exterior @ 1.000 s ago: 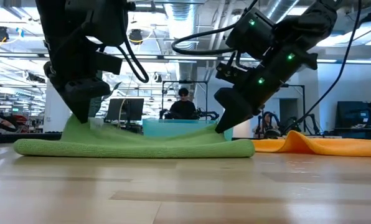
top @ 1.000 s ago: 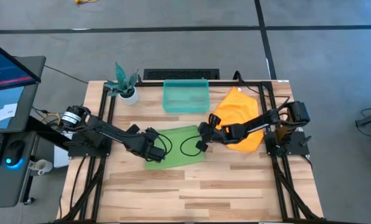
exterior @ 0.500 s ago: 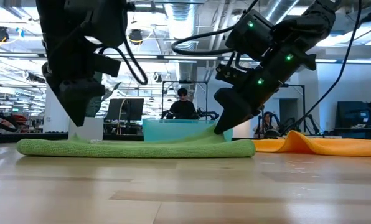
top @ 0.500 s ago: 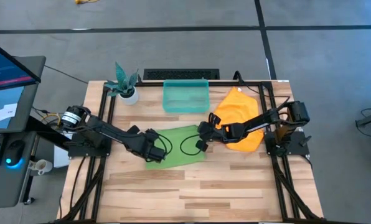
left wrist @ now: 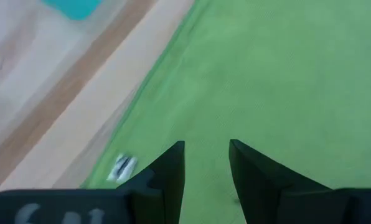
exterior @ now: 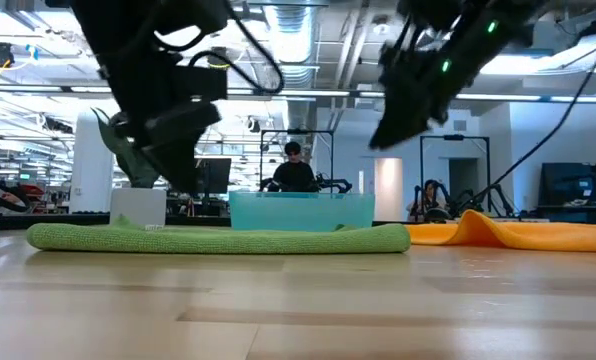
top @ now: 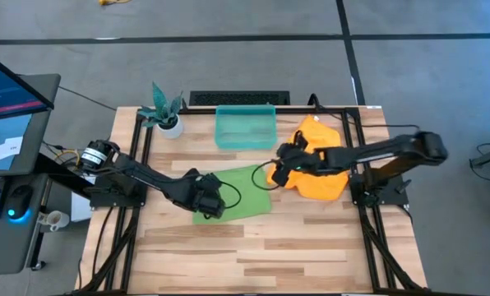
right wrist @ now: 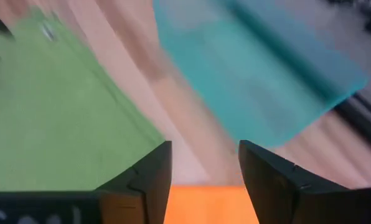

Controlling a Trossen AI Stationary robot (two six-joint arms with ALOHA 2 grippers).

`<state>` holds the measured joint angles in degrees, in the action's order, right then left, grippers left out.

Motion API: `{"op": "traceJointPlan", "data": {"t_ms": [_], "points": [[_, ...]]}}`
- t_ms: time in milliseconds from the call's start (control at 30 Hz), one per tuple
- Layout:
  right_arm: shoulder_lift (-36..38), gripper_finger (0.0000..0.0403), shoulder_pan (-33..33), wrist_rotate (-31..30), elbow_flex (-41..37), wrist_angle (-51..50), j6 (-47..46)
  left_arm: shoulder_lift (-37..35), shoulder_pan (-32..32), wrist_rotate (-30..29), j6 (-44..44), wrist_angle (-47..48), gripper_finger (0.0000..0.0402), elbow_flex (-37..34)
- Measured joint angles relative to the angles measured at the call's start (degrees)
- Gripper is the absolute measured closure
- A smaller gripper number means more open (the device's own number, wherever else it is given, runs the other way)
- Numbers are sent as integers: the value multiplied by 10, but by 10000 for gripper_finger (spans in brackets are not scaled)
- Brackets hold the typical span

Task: Roll microfiber towels into tight, uniform cylinder then place into a basket
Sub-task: Fold the green towel

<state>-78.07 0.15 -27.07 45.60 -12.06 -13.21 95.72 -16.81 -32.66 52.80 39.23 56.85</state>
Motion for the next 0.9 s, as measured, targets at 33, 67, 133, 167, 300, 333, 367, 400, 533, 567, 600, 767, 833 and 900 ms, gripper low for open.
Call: {"op": "traceJointPlan", "data": {"t_ms": [33, 67, 133, 167, 300, 333, 367, 400, 533, 567, 600, 767, 833, 900], "points": [[21, 199, 1, 0, 0, 0, 10, 0, 3, -1, -6, -15, 283, 0], [39, 201, 1, 0, 0, 2, 18, 0, 6, 2, -15, -31, 283, 0], [75, 205, 1, 0, 0, 1, 26, 0, 14, 15, -26, -61, 283, 0], [89, 207, 1, 0, 0, 1, 26, 0, 19, 22, -28, -77, 283, 0], [130, 215, 15, 0, 0, -30, -6, 0, 38, 73, -39, -130, 283, 0], [135, 216, 23, 0, 1, -44, -20, 0, 43, 88, -39, -139, 283, 0], [136, 218, 30, 0, 1, -60, -31, 0, 47, 104, -37, -146, 283, 0], [136, 220, 37, 1, 0, -72, -35, 0, 50, 119, -32, -150, 283, 0], [131, 225, 61, 1, 0, -87, -36, 0, 54, 158, -9, -152, 283, 0], [131, 225, 66, 1, 0, -88, -34, 0, 53, 162, -7, -153, 283, 0], [131, 226, 69, 1, 0, -84, -33, 0, 51, 166, -7, -152, 283, 0], [131, 227, 73, 0, 0, -81, -33, 0, 36, 177, 0, -157, 283, -9], [131, 227, 71, 0, 0, -81, -33, 0, 33, 188, 9, -157, 283, -16], [131, 227, 66, 0, 0, -80, -33, 0, 33, 201, 11, -157, 283, -23]]}}
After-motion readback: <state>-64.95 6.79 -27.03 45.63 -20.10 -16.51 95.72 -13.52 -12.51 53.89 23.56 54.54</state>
